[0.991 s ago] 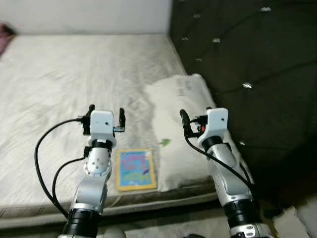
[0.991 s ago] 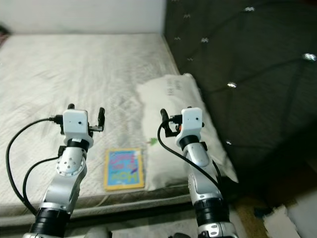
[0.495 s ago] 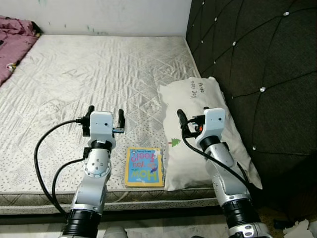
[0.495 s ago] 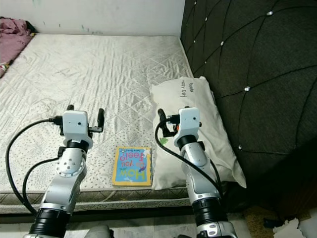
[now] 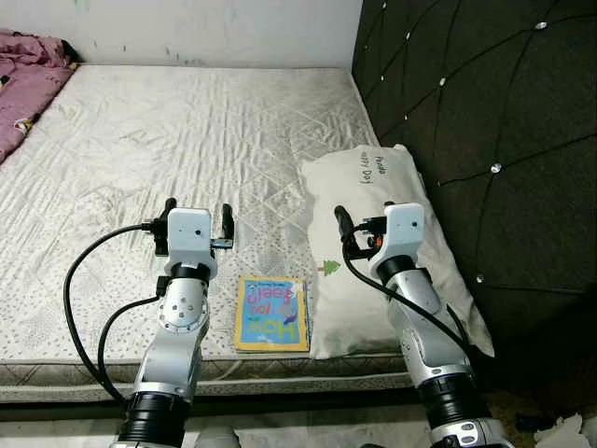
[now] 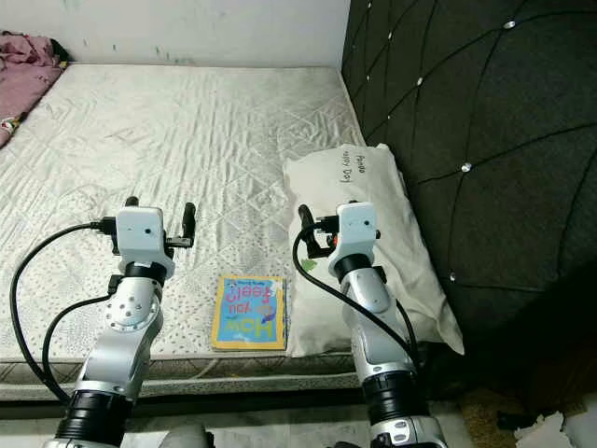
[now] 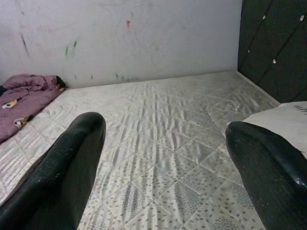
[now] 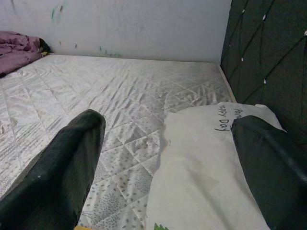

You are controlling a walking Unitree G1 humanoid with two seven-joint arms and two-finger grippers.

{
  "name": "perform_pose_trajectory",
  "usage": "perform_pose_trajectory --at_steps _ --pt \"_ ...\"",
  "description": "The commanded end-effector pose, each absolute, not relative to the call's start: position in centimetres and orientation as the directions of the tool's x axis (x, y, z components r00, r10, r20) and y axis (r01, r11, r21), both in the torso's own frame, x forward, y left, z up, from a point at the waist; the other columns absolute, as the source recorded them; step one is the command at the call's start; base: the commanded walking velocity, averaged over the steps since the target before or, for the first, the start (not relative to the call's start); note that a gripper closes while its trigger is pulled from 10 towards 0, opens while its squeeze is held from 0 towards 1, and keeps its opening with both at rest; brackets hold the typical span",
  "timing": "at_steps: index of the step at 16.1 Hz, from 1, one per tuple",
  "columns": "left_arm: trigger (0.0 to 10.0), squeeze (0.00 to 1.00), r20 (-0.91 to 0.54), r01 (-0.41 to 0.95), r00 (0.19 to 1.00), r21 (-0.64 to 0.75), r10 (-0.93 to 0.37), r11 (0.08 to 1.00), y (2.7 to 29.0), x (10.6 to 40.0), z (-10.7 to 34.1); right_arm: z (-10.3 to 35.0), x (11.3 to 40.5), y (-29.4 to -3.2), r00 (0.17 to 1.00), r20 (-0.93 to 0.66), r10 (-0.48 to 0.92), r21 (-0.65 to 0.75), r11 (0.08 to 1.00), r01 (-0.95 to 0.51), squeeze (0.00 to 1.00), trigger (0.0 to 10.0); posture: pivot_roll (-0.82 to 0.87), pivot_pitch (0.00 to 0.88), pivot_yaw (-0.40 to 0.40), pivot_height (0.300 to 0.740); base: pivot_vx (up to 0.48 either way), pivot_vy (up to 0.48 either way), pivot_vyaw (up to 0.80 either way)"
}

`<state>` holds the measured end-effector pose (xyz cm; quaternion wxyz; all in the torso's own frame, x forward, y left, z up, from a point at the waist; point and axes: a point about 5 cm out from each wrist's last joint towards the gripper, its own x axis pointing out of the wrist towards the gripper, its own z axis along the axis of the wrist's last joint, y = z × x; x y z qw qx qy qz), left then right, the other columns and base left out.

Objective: Clean up the room

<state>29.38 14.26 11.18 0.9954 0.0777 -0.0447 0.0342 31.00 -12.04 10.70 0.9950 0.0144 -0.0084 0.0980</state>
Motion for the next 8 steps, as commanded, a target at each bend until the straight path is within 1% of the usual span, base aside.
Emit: perform_pose_trajectory --at_steps 1,8 --pt "10.0 0.00 0.090 -0.081 0.994 0.140 0.069 0.987 14.32 29.56 11.14 10.83 31.35 -12.23 0.983 0.012 0.181 0.021 0.983 -0.181 0.00 10.0 0.08 0.000 -0.015 0.740 0.000 0.000 0.00" --pt "10.0 0.00 0.090 -0.084 0.993 0.129 0.073 0.988 14.32 29.66 11.15 10.76 31.44 -12.29 0.984 0.006 0.176 0.019 0.984 -0.176 0.00 10.0 0.08 0.000 -0.016 0.740 0.000 0.000 0.00"
